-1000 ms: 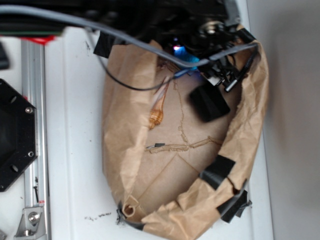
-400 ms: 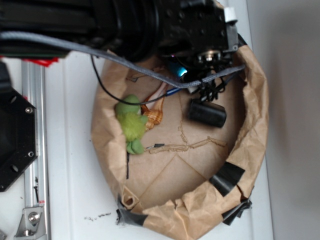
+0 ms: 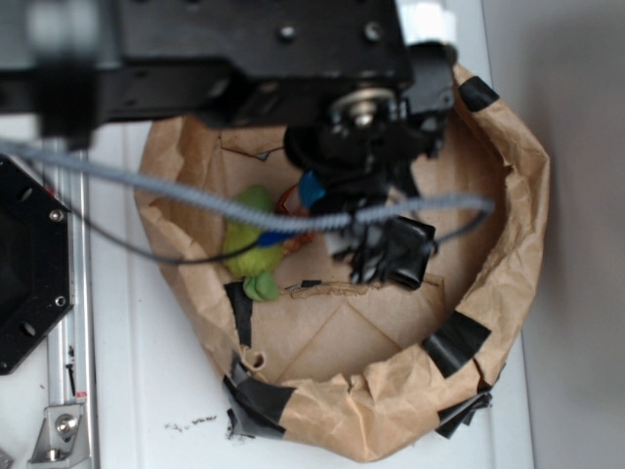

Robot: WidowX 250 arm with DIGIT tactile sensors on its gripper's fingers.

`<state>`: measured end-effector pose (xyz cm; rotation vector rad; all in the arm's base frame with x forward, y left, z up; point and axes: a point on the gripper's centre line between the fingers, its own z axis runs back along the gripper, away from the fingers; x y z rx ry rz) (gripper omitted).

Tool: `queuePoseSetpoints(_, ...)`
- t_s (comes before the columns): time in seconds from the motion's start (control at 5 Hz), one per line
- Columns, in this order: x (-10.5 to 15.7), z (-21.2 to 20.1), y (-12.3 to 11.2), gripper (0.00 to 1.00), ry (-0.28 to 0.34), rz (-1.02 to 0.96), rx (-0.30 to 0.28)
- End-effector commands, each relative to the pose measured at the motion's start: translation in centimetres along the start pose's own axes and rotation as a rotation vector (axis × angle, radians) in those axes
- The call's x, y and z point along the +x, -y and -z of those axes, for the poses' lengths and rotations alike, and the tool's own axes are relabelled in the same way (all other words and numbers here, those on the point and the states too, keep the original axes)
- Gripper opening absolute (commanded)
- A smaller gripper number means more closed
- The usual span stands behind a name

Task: Grab the blue ball.

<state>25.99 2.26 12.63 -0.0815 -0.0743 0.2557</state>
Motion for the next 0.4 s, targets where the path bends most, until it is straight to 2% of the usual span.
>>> queuePoseSetpoints(0.0, 0.85, -2.76, 3.30, 0.00, -0.063, 0.503, -0.076)
queuePoseSetpoints(0.2, 0.65, -2.54, 3.35, 0.00, -0.049, 0.514, -0.062)
